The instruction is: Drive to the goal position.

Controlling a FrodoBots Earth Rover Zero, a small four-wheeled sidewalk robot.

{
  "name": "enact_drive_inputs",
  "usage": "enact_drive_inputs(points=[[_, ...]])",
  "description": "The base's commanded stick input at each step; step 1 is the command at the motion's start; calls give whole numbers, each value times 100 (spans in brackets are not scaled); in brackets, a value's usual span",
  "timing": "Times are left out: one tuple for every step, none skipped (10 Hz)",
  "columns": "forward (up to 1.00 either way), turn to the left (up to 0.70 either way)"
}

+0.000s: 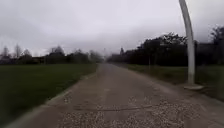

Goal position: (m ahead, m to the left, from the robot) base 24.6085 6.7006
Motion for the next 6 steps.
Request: enact_drive_inputs(points=[[85,0],[85,0],[85,0],[85,0],[85,0],[85,0]])
